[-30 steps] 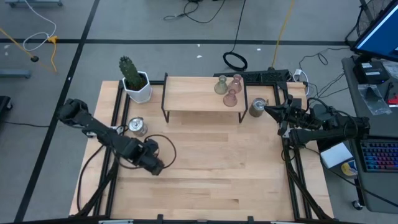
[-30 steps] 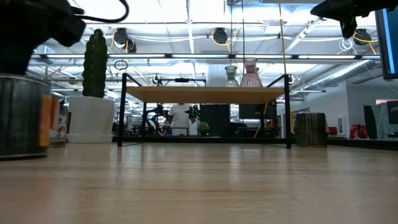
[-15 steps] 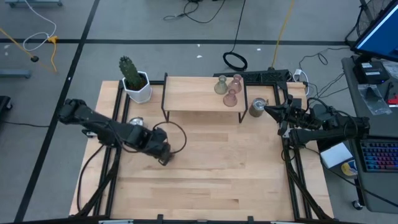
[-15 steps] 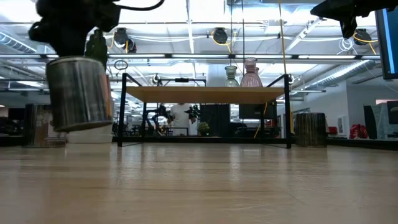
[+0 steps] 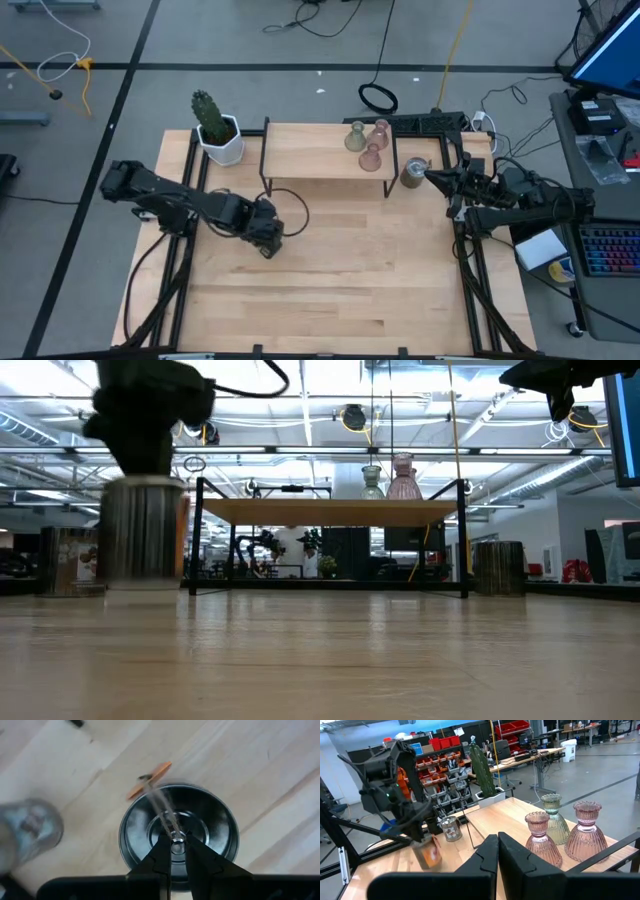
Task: Pick & Place candle stick holders
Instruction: Put the orange scented candle on the shelf
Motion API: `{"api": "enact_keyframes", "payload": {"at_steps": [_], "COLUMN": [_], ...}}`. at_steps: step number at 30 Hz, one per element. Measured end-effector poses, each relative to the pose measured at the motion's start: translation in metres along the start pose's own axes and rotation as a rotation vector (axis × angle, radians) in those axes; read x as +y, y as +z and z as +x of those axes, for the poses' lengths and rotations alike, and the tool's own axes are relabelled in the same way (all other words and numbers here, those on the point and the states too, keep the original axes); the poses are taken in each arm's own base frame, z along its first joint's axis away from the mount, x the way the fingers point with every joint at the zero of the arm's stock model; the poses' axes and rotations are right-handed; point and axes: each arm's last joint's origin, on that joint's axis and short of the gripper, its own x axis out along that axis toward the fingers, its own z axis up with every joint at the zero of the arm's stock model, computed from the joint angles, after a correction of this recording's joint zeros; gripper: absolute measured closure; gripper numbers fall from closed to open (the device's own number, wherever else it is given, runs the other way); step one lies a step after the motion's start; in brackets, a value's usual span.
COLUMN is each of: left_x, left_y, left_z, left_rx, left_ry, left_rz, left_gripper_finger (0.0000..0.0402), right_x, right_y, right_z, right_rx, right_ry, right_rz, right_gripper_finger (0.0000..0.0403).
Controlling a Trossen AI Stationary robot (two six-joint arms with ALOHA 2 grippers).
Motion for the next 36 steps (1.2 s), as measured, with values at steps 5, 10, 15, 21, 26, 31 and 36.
{"api": "enact_keyframes", "payload": {"at_steps": [5, 10, 15, 21, 26, 31, 36], "left_x": [-0.004, -0.005, -0.005, -0.007, -0.005, -0.004, -0.003], "left_y": [0.006, 0.007, 0.005, 0.0, -0.002, -0.002, -0.003], "left_z": [0.012, 0.016, 0.014, 0.013, 0.013, 0.013, 0.013], "left_rx": [0.026, 0.058, 0.059, 0.079, 0.092, 0.092, 0.094], "left_ry": [0.013, 0.01, 0.003, -0.002, 0.028, 0.037, 0.048], "left_rz": [0.011, 0.024, -0.009, -0.001, -0.006, -0.004, 0.004], "left_gripper_finger": [0.0371, 0.0371, 0.0371, 0.0371, 0.0371, 0.0371, 0.0371], "right_x": [0.0, 0.0, 0.0, 0.0, 0.0, 0.0, 0.0], "right_y": [0.0, 0.0, 0.0, 0.0, 0.0, 0.0, 0.0], "right_z": [0.0, 0.0, 0.0, 0.0, 0.0, 0.0, 0.0], "right_rx": [0.0, 0.0, 0.0, 0.0, 0.001, 0.001, 0.001], "right_ry": [0.0, 0.0, 0.0, 0.0, 0.0, 0.0, 0.0], "right_rz": [0.0, 0.0, -0.002, -0.004, -0.004, -0.001, -0.001], "right_gripper_finger": [0.0399, 0.0399, 0.0399, 0.0399, 0.0399, 0.0399, 0.0399]}}
